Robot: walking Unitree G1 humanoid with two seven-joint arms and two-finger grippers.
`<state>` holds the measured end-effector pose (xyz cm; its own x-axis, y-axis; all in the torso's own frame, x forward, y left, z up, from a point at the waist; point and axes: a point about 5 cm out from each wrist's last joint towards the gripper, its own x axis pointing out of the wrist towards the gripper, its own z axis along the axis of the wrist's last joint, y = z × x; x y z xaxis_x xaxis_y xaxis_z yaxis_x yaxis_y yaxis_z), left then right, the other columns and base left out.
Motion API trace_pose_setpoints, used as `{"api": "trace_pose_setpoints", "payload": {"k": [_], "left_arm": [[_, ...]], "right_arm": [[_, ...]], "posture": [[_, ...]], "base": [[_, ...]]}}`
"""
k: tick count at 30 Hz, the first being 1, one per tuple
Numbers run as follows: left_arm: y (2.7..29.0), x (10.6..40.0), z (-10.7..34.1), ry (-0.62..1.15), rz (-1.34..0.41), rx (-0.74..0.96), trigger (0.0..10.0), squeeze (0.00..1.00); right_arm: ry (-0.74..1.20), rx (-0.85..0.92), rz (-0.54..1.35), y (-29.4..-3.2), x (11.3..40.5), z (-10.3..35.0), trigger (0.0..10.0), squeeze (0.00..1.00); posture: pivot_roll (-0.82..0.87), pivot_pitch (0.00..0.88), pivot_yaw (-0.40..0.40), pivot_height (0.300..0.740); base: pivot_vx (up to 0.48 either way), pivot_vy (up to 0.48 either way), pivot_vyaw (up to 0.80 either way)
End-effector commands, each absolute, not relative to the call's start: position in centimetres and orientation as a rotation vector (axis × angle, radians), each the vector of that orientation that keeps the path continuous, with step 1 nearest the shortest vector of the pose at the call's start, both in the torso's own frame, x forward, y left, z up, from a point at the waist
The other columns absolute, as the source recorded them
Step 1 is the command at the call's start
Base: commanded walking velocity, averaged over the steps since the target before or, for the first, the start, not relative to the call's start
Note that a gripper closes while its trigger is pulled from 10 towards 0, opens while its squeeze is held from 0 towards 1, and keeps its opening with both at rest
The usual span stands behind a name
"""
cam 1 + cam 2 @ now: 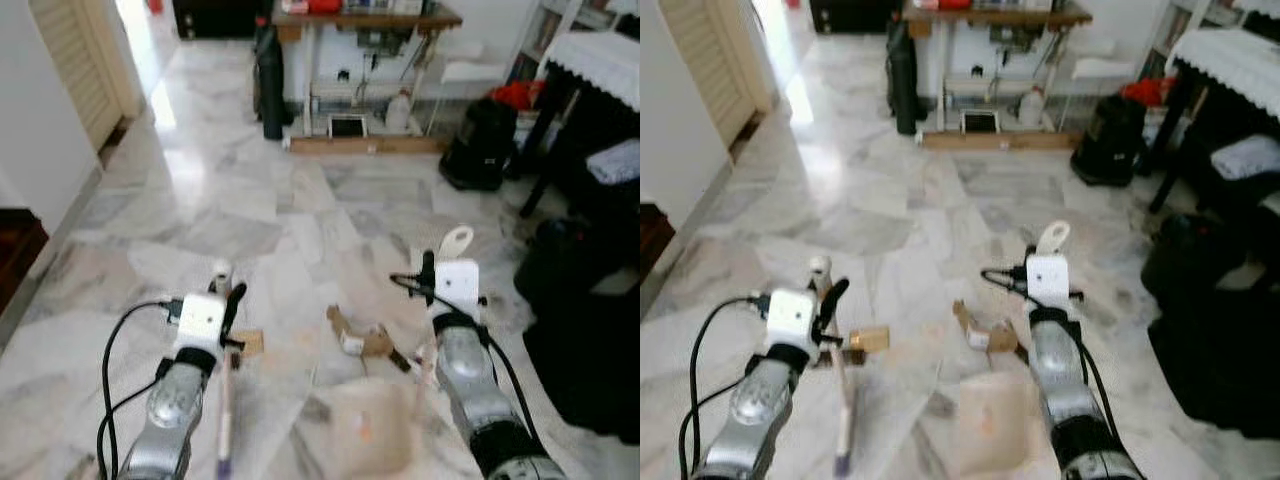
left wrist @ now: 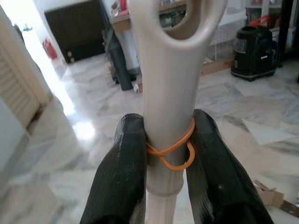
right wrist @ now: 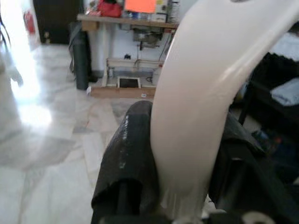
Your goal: Sweep floor
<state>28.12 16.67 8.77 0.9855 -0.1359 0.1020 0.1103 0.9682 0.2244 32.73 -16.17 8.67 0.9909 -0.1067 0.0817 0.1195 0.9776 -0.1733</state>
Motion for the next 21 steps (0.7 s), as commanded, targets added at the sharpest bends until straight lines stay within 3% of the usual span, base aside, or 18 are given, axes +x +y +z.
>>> {"api": "trace_pose_setpoints", "payload": {"k": [1, 15, 21], "left_arm": [[16.16, 28.38, 9.88, -0.174, -0.139, 0.224, 10.0, 0.00], [16.17, 28.43, 10.03, -0.183, -0.139, 0.219, 10.0, 0.00], [16.20, 28.41, 10.06, -0.183, -0.141, 0.218, 10.0, 0.00]], "right_arm": [[-0.093, -0.213, -0.132, -17.09, 32.95, 9.31, 10.0, 0.00], [-0.087, -0.208, -0.137, -17.15, 32.96, 9.24, 10.0, 0.00], [-0.086, -0.207, -0.136, -17.13, 32.89, 9.18, 10.0, 0.00]], "posture": [[0.10, 0.000, -0.004, 0.740], [0.09, 0.000, -0.003, 0.740], [0.09, 0.000, -0.002, 0.740]], "base": [[0.337, 0.000, 0.00], [0.339, 0.000, 0.00], [0.336, 0.000, -0.77]]}}
